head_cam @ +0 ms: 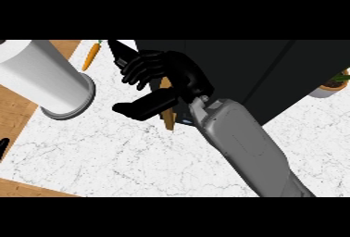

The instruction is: Pick up the bottled water, place it into the cabinet and close the cabinet

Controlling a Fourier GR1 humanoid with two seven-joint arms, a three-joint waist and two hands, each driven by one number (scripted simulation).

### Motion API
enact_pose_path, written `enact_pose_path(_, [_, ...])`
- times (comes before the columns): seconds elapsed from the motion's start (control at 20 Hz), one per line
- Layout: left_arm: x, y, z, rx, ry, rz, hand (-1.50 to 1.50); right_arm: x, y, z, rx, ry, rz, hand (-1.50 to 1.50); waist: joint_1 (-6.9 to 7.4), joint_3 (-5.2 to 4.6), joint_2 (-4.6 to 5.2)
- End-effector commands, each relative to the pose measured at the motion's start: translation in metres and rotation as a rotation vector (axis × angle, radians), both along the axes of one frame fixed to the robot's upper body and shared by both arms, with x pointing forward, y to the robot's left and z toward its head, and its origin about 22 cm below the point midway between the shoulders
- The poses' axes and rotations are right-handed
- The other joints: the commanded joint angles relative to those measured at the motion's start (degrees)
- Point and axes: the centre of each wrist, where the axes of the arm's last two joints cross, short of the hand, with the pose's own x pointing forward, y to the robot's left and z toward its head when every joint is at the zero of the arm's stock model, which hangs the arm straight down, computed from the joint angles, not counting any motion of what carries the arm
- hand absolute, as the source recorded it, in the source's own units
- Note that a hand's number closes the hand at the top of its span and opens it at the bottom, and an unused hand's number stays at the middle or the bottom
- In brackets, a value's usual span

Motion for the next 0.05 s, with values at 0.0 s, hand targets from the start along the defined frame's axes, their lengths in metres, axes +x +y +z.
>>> enact_pose_path(0.0, [0.0011, 0.0019, 0.0058, -0.004, -0.007, -0.006, -1.5, 0.034, -0.0018, 0.0225, 0.091, -0.032, -0.187, -1.5, 0.02, 0.01, 1.35])
